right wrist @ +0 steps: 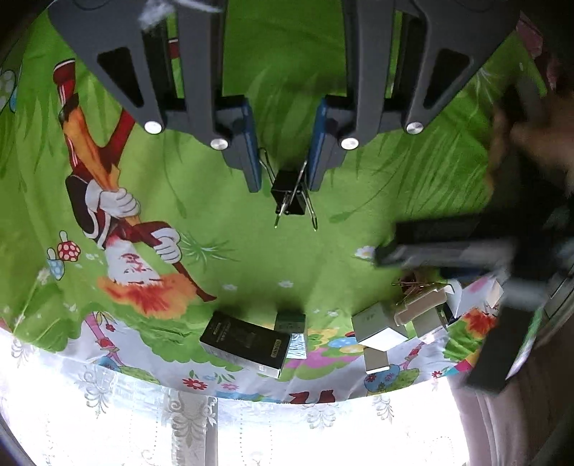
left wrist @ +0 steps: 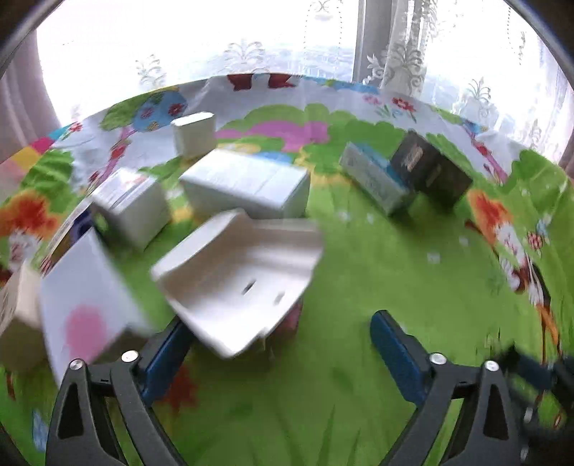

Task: Organize rigid objects
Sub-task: 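Grasp the black binder clip with the right tool while the left grasps the pink clip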

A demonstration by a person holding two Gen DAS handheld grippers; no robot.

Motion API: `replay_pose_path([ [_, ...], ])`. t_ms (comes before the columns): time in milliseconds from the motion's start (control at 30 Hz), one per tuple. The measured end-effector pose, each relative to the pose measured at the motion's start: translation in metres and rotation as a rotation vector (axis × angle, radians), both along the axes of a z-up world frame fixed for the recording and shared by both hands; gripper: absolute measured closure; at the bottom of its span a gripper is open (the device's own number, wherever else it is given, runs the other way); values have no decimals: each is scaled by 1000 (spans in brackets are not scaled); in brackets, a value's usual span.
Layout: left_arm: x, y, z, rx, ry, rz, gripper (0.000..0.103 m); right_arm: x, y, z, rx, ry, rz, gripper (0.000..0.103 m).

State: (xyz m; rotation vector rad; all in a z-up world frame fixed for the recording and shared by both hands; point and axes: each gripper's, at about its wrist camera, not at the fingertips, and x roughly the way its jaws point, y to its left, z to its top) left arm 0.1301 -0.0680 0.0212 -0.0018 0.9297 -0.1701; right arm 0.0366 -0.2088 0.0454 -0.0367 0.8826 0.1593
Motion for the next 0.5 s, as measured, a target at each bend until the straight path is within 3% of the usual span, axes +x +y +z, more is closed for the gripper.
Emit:
replay_pose_path([
  [33,0,-2,2,-4,-16,-17,34,0,2,0,-4,0,0,72],
  [67,-3,-3,5,-5,-26,-36,64,0,3,0,-10,-1,0,72],
  [100,-12,-5,7,-27,-16,-81,70,-1,3,-1,-10,-2,1,72],
  [300,-98,4,5,-158,-48,-242,70,0,-4,0,39,2,0,72],
  [500,-119,19,4,-233,-45,-219,70,-1,1,1,3,-2,-3,72],
])
